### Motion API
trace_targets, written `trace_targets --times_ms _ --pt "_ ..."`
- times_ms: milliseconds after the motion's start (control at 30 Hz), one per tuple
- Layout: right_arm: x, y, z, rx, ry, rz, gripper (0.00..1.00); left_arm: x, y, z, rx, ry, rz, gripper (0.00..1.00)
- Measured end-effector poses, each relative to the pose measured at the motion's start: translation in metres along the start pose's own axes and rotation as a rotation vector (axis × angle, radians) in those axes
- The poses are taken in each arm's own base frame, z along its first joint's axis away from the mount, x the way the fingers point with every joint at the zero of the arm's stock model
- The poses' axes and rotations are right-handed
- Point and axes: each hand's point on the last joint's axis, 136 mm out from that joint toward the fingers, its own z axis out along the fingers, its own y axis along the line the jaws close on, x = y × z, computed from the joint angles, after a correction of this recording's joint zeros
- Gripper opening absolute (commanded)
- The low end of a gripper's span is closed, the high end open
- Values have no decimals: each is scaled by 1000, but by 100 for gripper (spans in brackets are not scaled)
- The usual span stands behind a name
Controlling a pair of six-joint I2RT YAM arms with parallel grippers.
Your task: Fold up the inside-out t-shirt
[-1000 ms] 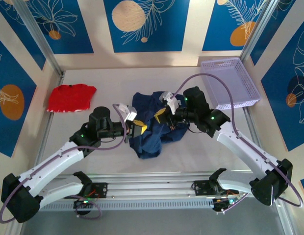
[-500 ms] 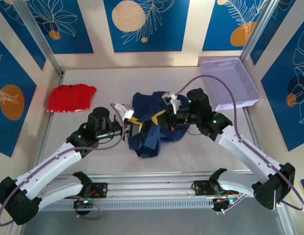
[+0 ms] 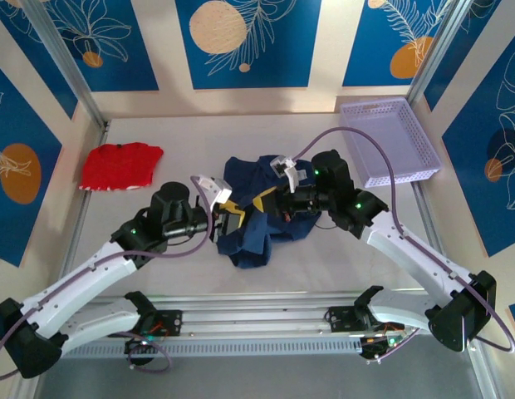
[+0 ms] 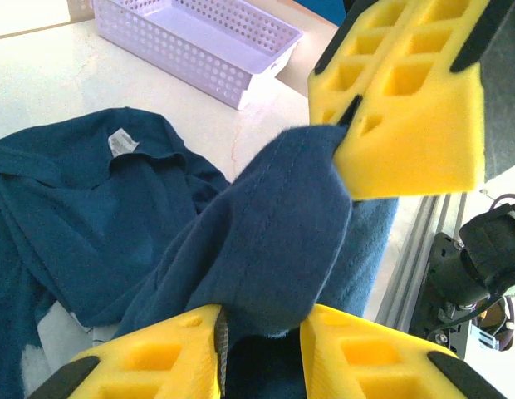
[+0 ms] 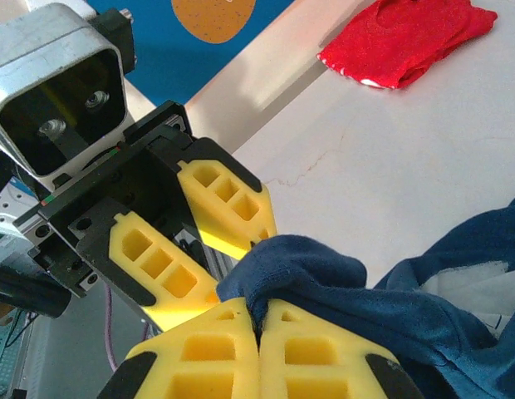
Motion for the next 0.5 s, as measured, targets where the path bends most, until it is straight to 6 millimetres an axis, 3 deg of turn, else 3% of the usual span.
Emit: trace_targets --times_ms 200,333,500 --pt "0 -1 1 9 -2 -2 0 1 6 11 -36 24 -4 24" --pt "1 -3 2 29 1 -7 0 5 15 14 -81 40 -15 0" --pt "8 -12 5 121 13 -50 0 0 11 9 -67 20 -14 0"
